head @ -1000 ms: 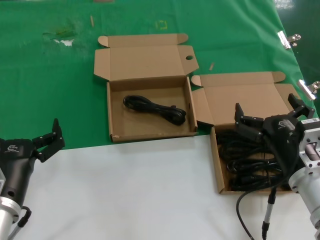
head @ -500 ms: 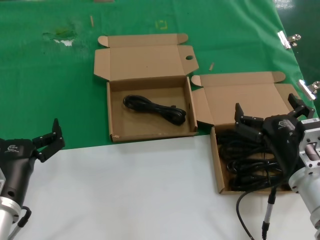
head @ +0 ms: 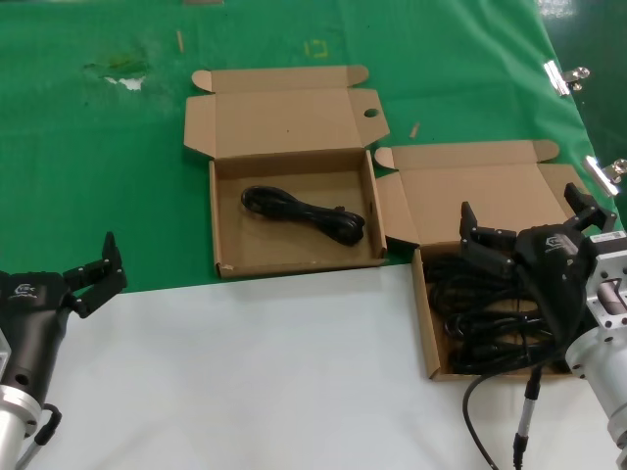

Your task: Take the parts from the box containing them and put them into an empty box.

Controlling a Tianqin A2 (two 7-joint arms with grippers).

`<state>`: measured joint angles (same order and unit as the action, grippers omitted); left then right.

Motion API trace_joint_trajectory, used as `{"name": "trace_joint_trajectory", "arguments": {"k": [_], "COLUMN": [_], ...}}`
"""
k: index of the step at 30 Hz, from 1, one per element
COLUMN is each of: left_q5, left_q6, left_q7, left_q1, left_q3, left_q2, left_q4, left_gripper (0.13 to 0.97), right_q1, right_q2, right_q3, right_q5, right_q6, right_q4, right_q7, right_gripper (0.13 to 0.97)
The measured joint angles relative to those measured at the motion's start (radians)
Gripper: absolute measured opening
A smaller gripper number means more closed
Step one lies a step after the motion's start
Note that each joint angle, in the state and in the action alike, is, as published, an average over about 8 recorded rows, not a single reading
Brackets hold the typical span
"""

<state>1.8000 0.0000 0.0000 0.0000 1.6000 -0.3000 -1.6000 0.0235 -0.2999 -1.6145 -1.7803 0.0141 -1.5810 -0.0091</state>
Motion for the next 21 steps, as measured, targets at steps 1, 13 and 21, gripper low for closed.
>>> {"name": "trace_joint_trajectory", "arguments": {"k": [1,13,21], "left_q5": [0.0,0.0,0.0], "left_q6": [0.0,0.0,0.0], "left_q7": [0.0,0.0,0.0], "left_q1": [0.0,0.0,0.0], "left_q3": [0.0,0.0,0.0], "left_q2": [0.0,0.0,0.0], "left_q4": [0.0,0.0,0.0], "left_gripper": [0.966,0.966,0.966], "right_q1": [0.0,0.0,0.0], "right_q2": [0.0,0.0,0.0], "right_q3": [0.0,0.0,0.0], "right_q5": [0.0,0.0,0.0], "right_q6": [0.0,0.0,0.0], "right_q4": [0.0,0.0,0.0], "right_q7": [0.0,0.0,0.0], "right_gripper": [0.966,0.966,0.966]}}
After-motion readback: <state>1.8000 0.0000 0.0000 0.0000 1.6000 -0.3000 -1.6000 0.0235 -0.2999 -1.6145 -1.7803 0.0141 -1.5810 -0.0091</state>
